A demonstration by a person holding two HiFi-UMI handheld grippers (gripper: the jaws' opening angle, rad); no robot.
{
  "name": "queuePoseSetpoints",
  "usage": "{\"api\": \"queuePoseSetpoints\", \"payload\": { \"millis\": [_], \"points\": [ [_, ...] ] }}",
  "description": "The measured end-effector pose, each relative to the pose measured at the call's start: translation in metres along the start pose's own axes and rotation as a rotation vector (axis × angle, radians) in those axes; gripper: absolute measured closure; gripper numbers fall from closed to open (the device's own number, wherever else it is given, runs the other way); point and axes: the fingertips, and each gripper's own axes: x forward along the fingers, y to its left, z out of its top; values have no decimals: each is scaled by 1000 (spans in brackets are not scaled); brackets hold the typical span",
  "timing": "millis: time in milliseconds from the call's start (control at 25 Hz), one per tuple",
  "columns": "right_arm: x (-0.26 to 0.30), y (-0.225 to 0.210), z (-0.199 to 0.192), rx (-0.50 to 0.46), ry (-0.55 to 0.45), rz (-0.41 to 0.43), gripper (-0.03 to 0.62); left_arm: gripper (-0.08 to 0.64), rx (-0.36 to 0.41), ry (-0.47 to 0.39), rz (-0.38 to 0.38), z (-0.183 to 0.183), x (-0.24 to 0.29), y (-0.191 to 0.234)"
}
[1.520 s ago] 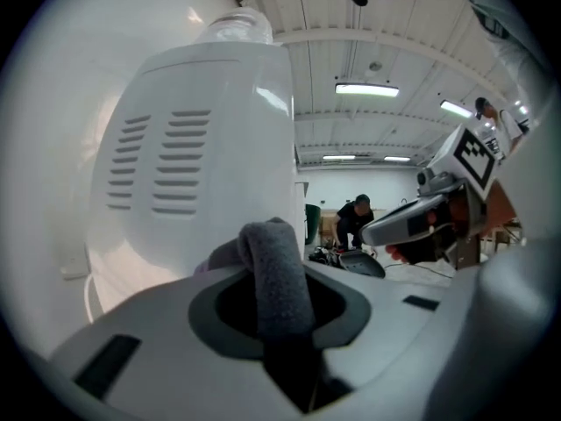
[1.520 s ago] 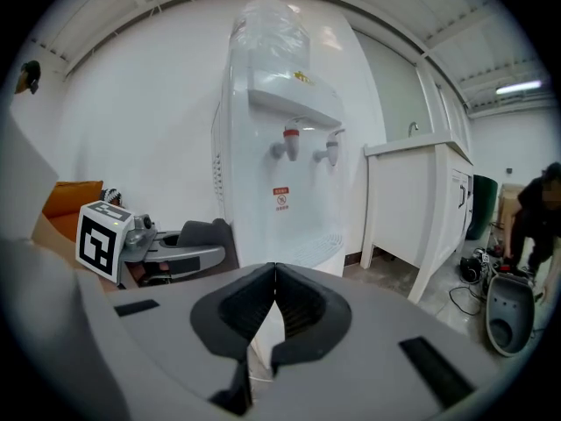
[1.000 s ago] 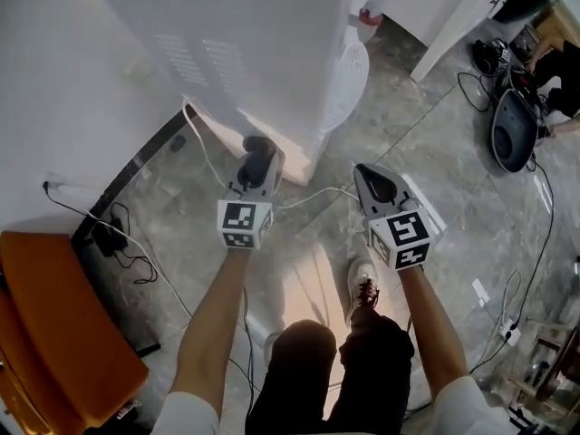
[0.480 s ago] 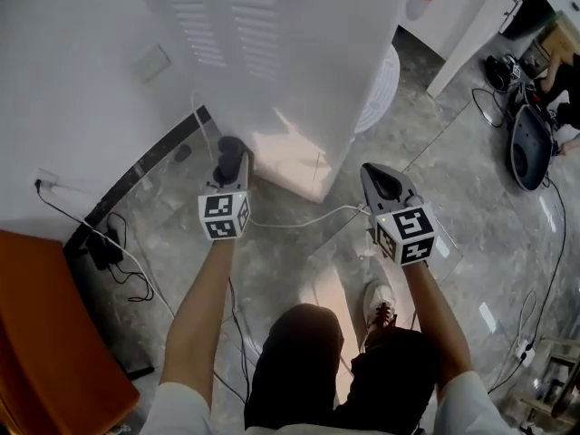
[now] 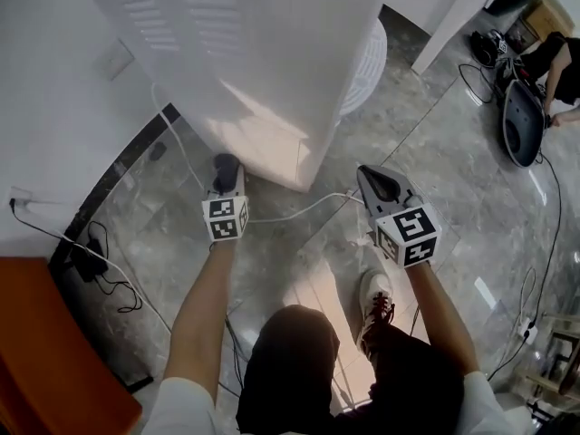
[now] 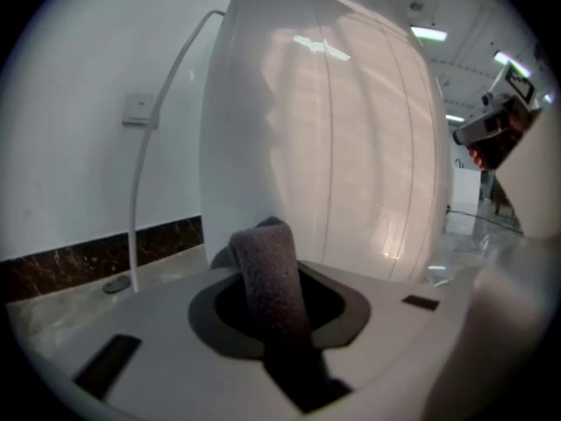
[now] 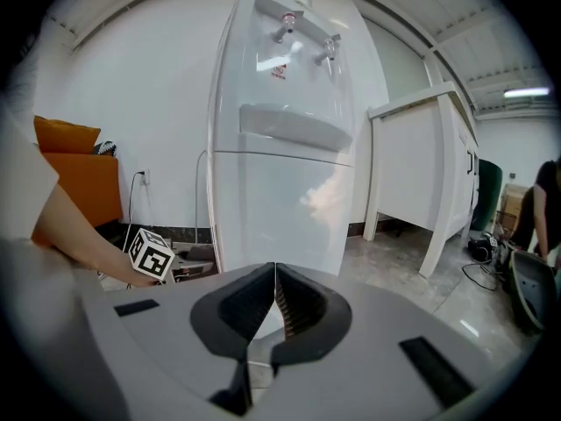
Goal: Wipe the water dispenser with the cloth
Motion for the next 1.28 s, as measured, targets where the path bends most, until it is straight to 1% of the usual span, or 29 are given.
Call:
{"api": "queuePoseSetpoints", "payload": {
  "millis": [80, 200, 280, 320, 440, 560, 640, 800, 880, 960, 1040, 1160, 1280],
  "points": [
    [-8, -3, -10, 7, 20, -4, 577, 480, -14, 3, -40, -6, 2, -21],
    [-21, -4, -22, 19, 36, -14, 577, 480, -12, 13, -99, -12, -2, -57],
    [-30, -8, -24, 38, 33, -23, 577, 480, -22, 22, -133, -11, -5, -80],
    [-35, -10, -24, 45, 30, -28, 577, 478, -14, 28, -152, -9, -7, -91],
    [-54, -18, -21, 63, 20, -48, 577, 472, 36, 30, -224, 5, -16, -125],
    [-76, -23, -21, 79, 29, -72, 577, 469, 54, 22, -292, 20, -28, -149],
    [-89, -24, -18, 81, 35, -83, 577, 469, 82, 27, -350, 29, -33, -165],
    [-112, -21, -8, 104, 29, -88, 577, 469, 217, 71, -483, 43, -50, -199],
    [-119, -17, 2, 125, 22, -69, 577, 471, 263, 64, -566, 59, -63, -217],
    [-123, -15, 19, 133, 6, -57, 577, 471, 265, 25, -637, 86, -74, -232],
    [-130, -14, 38, 125, -14, -67, 577, 471, 254, -17, -686, 114, -84, -244],
    [-143, -14, 66, 75, -19, -79, 577, 471, 250, -70, -724, 155, -102, -253],
    [-159, -16, 101, 2, -34, -86, 577, 471, 294, -136, -718, 208, -127, -253]
  ]
}}
